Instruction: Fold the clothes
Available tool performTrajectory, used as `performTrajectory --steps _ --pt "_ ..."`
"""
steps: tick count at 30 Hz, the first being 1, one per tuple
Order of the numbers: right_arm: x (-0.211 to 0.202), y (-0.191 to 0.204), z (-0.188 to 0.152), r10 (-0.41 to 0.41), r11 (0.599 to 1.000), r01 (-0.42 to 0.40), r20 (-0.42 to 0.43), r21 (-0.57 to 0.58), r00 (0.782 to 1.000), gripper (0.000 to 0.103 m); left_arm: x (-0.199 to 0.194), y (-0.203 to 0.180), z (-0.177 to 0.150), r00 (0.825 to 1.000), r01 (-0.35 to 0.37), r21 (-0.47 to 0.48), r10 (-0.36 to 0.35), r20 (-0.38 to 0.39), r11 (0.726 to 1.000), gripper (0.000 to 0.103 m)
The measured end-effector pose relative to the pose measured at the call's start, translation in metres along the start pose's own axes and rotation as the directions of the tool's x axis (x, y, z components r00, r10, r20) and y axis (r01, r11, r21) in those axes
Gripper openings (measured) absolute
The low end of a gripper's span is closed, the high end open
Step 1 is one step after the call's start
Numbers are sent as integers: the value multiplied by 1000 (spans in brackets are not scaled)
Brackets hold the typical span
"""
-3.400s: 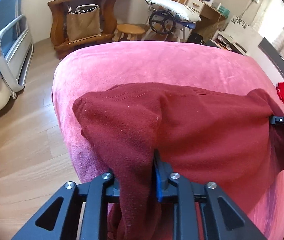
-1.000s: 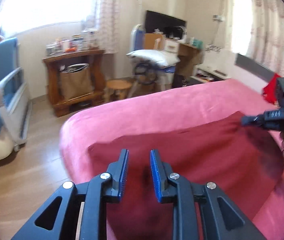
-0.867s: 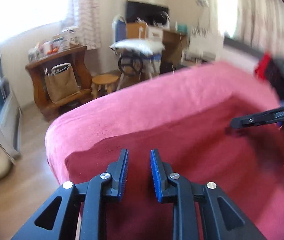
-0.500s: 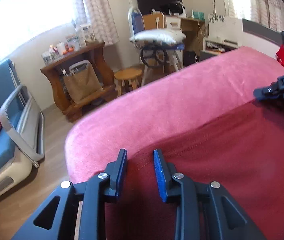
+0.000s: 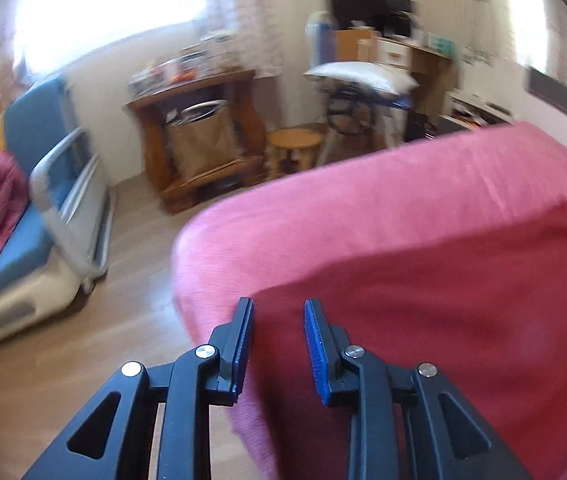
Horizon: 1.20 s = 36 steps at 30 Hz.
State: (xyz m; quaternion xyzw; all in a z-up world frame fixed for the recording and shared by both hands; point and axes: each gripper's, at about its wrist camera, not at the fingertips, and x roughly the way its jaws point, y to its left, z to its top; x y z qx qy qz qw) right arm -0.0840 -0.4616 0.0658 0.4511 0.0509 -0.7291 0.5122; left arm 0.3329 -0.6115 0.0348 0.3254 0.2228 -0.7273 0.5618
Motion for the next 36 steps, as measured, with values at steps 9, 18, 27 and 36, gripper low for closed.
performTrajectory --steps 9,18,27,36 --pt "-61 80 -79 79 997 -83 -229 -9 970 59 -80 -36 -37 983 -30 0 29 -184 1000 27" --pt "-101 144 -124 -145 948 53 -276 -314 950 63 -134 -78 -54 976 29 28 -22 -215 999 26" --pt "-117 155 -120 -125 960 40 -296 -276 947 63 -157 -59 -37 977 23 -34 -30 -213 999 26" --pt "-109 172 -127 -141 944 16 -360 -329 922 63 -152 -63 -45 957 7 -78 -29 -288 997 26"
